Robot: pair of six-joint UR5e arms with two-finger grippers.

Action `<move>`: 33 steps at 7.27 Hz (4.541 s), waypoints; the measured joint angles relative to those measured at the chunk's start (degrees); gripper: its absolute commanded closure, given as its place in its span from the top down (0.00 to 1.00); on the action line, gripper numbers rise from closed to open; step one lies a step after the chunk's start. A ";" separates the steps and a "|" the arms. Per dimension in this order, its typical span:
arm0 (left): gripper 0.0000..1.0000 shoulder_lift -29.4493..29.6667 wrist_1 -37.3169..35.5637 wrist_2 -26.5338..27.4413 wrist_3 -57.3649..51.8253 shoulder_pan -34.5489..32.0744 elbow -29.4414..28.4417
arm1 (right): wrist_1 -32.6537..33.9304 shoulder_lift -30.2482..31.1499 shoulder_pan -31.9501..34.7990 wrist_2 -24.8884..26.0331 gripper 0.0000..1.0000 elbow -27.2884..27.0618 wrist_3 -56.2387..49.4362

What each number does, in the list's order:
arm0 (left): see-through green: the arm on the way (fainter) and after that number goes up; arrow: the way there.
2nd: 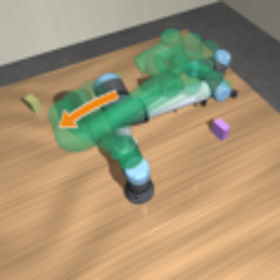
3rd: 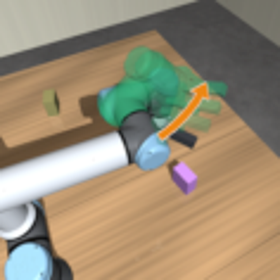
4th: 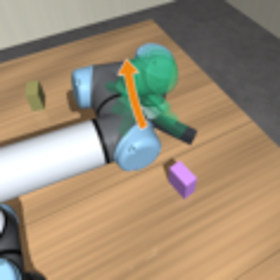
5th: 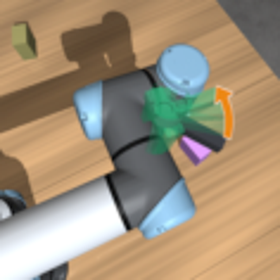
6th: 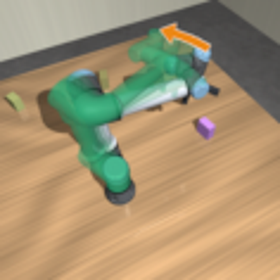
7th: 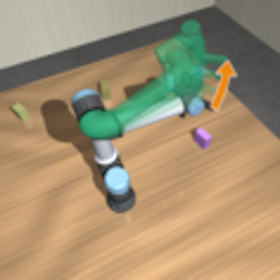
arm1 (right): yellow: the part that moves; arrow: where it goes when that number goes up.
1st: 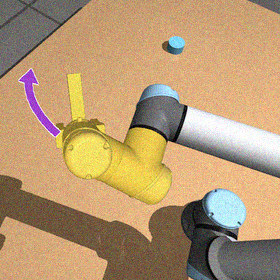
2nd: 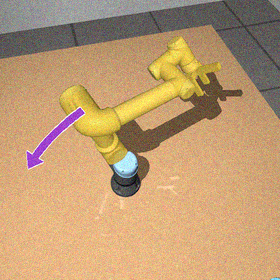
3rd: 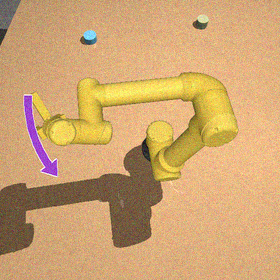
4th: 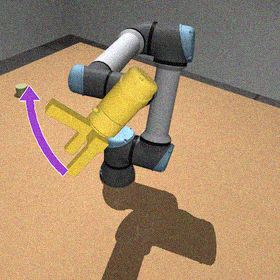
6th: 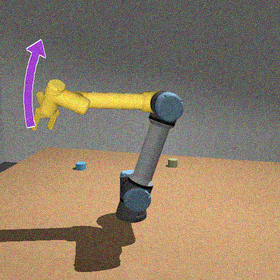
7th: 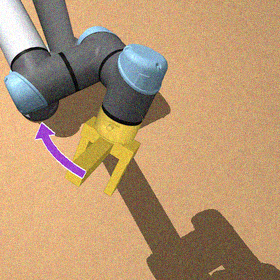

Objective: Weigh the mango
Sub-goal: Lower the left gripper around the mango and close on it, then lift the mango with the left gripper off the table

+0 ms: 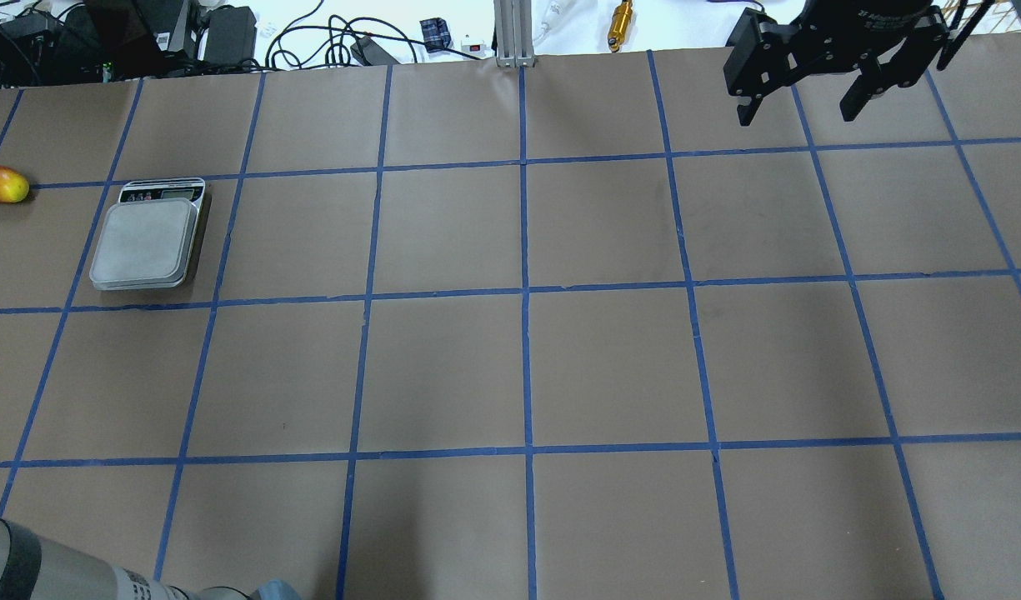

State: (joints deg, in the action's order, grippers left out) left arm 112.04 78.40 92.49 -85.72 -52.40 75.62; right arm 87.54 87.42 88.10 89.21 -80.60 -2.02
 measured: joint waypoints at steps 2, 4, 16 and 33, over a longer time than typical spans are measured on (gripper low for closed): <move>1.00 6.88 -0.03 -0.41 -4.20 1.03 -7.54 | 0.00 -0.02 0.01 0.00 1.00 0.00 0.00; 0.98 12.39 0.05 -1.08 -6.90 1.55 -14.33 | 0.00 -0.04 0.05 0.00 1.00 0.00 0.00; 0.98 40.41 -2.00 -7.29 -36.93 6.47 -44.37 | 0.00 -0.01 0.05 -0.02 1.00 0.00 0.00; 0.08 48.30 -4.68 -10.29 -50.25 7.30 -48.40 | 0.00 -0.05 0.04 0.00 1.00 0.00 0.00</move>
State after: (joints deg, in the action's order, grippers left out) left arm 160.34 73.72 82.20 -135.97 -45.10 27.22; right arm 87.54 87.36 88.14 89.21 -80.60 -2.02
